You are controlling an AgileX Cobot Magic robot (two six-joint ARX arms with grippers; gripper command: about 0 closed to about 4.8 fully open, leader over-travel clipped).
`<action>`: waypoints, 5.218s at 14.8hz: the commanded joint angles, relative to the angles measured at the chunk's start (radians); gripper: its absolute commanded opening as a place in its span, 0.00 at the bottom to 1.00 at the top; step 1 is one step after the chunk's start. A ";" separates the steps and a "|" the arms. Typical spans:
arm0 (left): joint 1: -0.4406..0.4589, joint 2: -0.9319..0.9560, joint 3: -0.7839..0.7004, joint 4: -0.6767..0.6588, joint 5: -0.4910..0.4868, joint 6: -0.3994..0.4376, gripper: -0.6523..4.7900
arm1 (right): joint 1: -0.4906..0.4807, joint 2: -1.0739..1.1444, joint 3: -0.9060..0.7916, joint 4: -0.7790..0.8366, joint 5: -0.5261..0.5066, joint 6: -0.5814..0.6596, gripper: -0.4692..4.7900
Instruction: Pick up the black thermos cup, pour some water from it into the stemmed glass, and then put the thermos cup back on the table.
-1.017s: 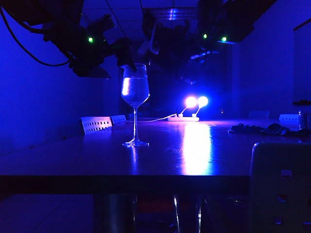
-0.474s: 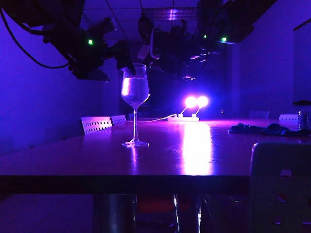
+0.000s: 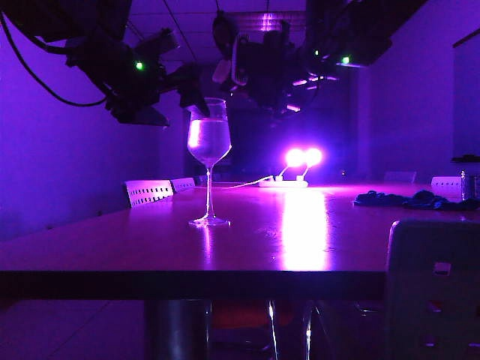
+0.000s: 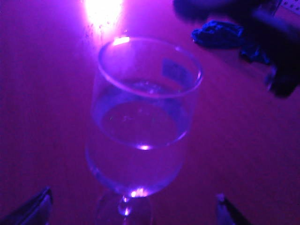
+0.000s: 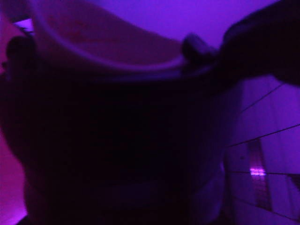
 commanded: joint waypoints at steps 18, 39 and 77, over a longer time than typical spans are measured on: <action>0.000 -0.003 0.006 0.017 0.004 0.004 1.00 | -0.022 -0.014 0.022 0.030 -0.069 0.062 0.21; 0.000 0.008 0.059 -0.053 0.008 0.000 1.00 | -0.015 0.025 0.023 0.123 -0.116 -0.089 0.21; 0.000 0.008 0.059 -0.072 0.007 0.001 1.00 | -0.023 0.075 0.177 -0.004 -0.117 -0.190 0.21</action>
